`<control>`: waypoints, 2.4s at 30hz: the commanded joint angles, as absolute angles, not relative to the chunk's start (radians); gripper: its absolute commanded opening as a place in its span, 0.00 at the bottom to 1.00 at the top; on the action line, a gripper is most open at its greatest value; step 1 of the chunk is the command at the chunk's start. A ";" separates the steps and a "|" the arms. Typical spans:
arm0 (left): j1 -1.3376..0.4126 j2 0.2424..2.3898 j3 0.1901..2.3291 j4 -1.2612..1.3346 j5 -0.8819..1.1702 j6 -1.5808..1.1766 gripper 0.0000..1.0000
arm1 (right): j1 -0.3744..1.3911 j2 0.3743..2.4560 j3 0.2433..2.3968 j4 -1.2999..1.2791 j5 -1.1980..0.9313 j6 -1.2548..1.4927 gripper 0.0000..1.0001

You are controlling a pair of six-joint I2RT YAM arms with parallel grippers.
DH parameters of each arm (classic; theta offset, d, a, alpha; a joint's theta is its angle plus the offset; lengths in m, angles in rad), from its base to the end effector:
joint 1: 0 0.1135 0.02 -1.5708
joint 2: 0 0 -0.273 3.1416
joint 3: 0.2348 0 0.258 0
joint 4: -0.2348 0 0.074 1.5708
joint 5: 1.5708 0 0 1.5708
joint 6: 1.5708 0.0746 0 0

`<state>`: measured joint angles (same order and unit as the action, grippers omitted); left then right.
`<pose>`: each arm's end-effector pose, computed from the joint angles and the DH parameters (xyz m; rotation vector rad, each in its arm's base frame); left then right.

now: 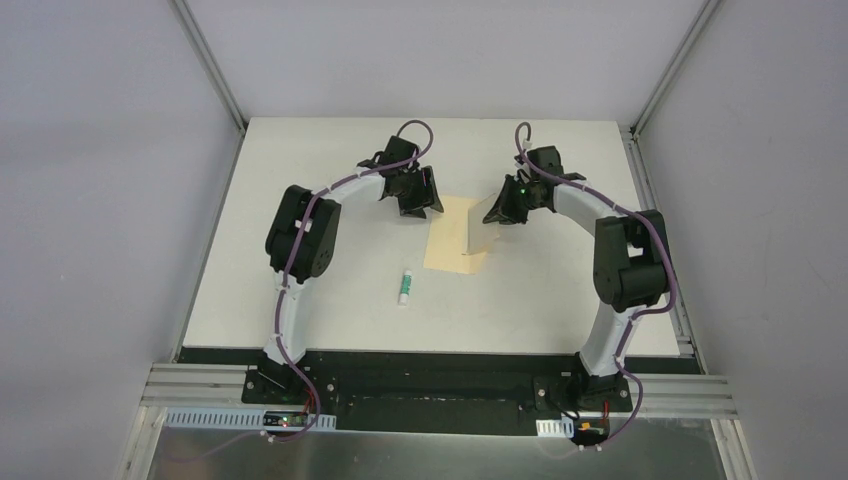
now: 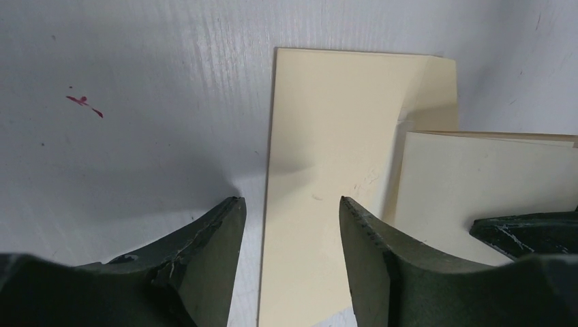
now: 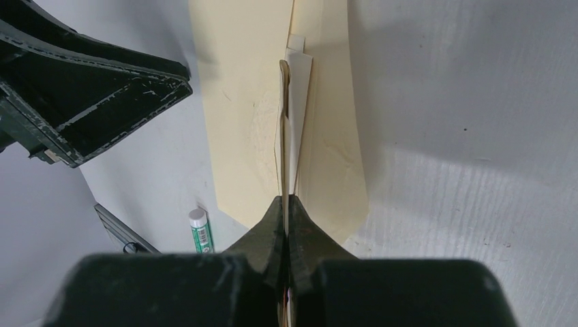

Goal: Place the letter into the envelope and seal it
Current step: Place the letter in the envelope.

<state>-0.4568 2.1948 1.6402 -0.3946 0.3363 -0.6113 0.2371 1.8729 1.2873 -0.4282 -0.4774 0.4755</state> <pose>0.4455 -0.2464 0.1365 -0.0605 2.6580 -0.8220 0.3979 0.1314 0.1664 0.1322 2.6560 0.8696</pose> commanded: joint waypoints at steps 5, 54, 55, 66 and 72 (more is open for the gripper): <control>-0.456 2.133 1.581 -0.367 0.344 -0.629 0.52 | 0.233 1.826 1.258 -0.391 -0.495 0.516 0.00; -0.477 2.228 1.719 -0.467 0.366 -0.583 0.30 | 0.296 1.925 1.316 -0.410 -0.400 0.377 0.00; -0.476 2.224 1.719 -0.471 0.363 -0.577 0.33 | 0.297 1.927 1.316 -0.412 -0.391 0.372 0.00; -0.455 2.171 1.709 -0.528 0.333 -0.512 0.39 | 0.305 1.919 1.289 -0.387 -0.356 0.361 0.00; -0.454 2.153 1.665 -0.518 0.317 -0.508 0.39 | 0.309 1.924 1.281 -0.374 -0.360 0.368 0.00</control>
